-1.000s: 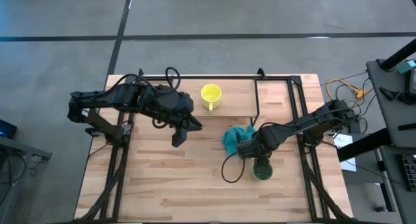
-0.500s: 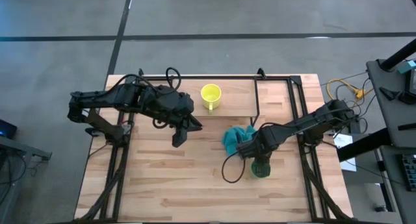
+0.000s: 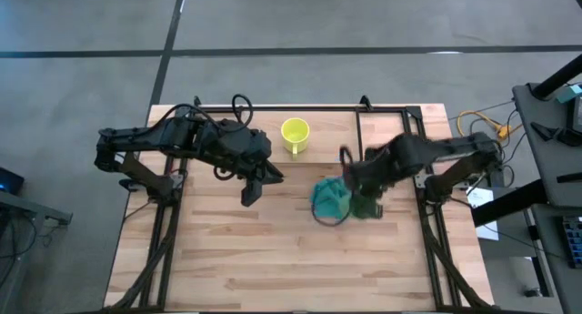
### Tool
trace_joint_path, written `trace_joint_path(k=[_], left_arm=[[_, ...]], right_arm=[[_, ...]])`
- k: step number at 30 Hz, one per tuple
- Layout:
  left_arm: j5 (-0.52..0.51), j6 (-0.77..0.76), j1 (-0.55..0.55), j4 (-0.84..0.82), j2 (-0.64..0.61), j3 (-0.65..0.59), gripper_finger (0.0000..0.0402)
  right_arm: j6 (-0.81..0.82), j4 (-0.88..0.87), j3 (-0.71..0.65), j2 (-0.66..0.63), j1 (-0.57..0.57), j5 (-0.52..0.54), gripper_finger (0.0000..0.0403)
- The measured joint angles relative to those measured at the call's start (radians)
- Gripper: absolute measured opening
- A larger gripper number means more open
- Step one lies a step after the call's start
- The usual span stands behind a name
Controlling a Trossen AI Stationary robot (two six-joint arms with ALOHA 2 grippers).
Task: Stack small to large cups/mugs on shelf
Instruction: Put the green cup on the shelf
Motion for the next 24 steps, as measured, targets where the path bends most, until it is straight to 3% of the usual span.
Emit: trace_joint_path(k=[11, 24], left_arm=[[0.000, -0.001, 0.000, -0.001, 0.000, 0.000, 0.0040], [0.000, -0.001, 0.000, -0.002, 0.000, -0.001, 0.0040]], right_arm=[[-0.181, 0.004, 0.280, -0.004, -0.254, 0.147, 0.0009], [-0.337, 0.003, 0.315, 0.005, -0.518, 0.136, 0.0009]])
